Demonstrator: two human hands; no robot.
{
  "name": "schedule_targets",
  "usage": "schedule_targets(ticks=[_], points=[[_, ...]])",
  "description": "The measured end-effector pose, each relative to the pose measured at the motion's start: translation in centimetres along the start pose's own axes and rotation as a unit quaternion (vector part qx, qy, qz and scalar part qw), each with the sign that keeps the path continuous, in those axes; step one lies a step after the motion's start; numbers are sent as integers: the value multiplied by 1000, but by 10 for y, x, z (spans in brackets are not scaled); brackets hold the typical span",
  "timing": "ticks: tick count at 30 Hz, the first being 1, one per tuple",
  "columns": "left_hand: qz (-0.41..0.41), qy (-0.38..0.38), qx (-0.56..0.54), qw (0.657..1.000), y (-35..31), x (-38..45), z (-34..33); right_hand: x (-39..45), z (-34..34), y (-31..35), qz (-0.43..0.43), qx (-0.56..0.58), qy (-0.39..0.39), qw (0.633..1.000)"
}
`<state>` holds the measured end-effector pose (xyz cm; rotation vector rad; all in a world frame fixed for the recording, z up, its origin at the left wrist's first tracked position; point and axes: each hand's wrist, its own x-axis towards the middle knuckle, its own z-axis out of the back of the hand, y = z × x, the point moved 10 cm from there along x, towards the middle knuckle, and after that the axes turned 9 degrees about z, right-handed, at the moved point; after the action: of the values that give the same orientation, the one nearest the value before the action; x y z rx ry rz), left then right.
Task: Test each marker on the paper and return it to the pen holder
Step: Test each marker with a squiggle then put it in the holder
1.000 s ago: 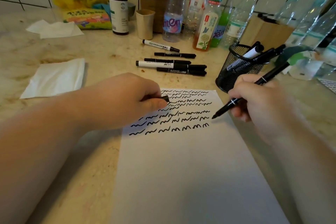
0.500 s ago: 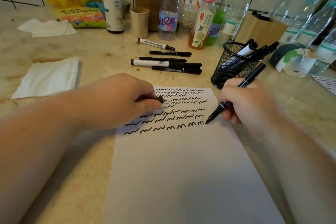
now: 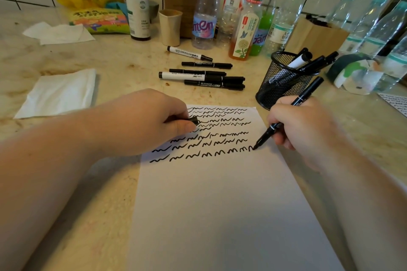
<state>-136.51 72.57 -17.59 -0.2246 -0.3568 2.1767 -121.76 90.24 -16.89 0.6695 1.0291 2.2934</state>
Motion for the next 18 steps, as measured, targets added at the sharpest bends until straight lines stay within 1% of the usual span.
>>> schedule_targets(ticks=[14, 18], points=[[12, 10, -12, 1000, -1, -1, 0, 0, 7, -8, -27, -6, -24, 999], [10, 9, -13, 1000, -1, -2, 0, 0, 13, -7, -21, 30, -56, 998]])
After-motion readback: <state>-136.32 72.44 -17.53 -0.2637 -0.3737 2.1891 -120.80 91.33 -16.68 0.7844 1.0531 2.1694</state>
